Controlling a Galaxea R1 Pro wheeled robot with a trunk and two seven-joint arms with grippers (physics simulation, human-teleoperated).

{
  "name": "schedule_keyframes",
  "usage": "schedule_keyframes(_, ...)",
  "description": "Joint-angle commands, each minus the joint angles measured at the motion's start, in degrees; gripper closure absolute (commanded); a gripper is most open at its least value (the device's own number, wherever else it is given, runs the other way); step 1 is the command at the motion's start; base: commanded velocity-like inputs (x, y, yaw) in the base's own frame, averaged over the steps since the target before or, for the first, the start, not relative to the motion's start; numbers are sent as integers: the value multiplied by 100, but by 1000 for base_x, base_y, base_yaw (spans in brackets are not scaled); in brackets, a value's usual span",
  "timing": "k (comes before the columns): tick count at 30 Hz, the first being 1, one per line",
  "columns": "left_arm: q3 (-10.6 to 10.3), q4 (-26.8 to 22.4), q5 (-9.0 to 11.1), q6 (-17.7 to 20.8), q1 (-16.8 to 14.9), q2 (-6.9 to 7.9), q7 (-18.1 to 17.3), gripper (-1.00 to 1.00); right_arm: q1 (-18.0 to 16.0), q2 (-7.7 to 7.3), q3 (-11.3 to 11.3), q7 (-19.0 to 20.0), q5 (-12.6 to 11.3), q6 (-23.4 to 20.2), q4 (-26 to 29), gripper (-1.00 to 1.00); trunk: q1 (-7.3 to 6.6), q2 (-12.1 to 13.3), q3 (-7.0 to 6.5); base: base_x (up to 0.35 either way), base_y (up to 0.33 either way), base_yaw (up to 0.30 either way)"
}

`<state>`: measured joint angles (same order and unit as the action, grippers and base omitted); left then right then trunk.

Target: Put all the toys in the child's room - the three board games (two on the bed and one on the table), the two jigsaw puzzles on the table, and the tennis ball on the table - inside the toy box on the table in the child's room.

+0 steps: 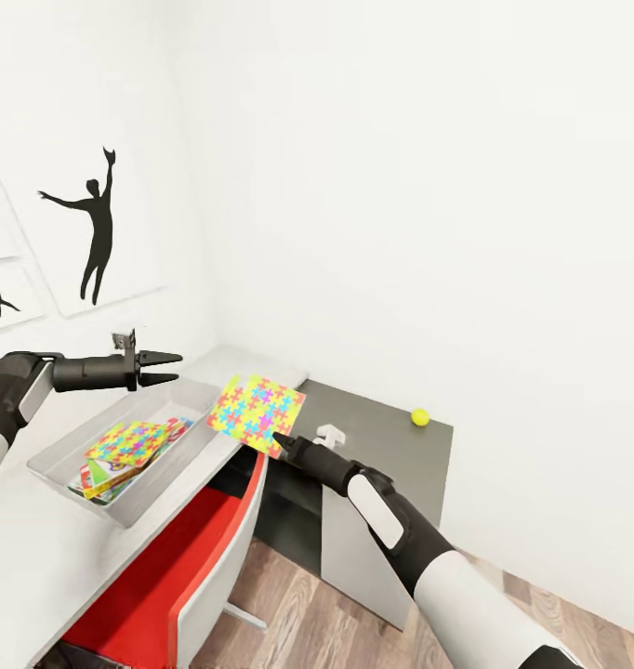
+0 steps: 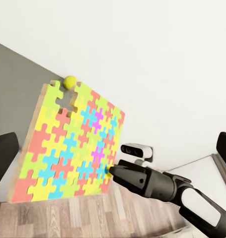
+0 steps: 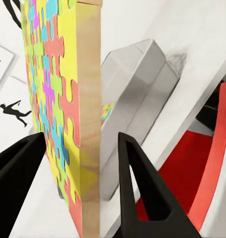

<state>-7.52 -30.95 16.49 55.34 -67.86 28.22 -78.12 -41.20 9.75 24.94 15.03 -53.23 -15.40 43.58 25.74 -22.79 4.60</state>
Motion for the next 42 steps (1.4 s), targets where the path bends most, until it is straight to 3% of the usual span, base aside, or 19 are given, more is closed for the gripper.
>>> schedule_keyframes(1,-30,1,21,56,-8,8,-21,-100,-7,0,2,-7,-47,-24,0,100,4,-13,13,0,0,281)
schedule_keyframes(18,-30,1,21,56,-4,-27,-16,-100,-11,0,-17,-64,-47,-7,1,100,4,-13,55,0,0,272)
schedule_keyframes(33,-30,1,21,56,-1,-28,-19,-100,-11,0,-31,-84,-56,19,1,100,4,-13,67,0,0,37)
schedule_keyframes(42,-30,1,21,56,1,-28,-19,-100,-9,0,-31,-88,-48,2,1,100,4,-13,73,0,0,232)
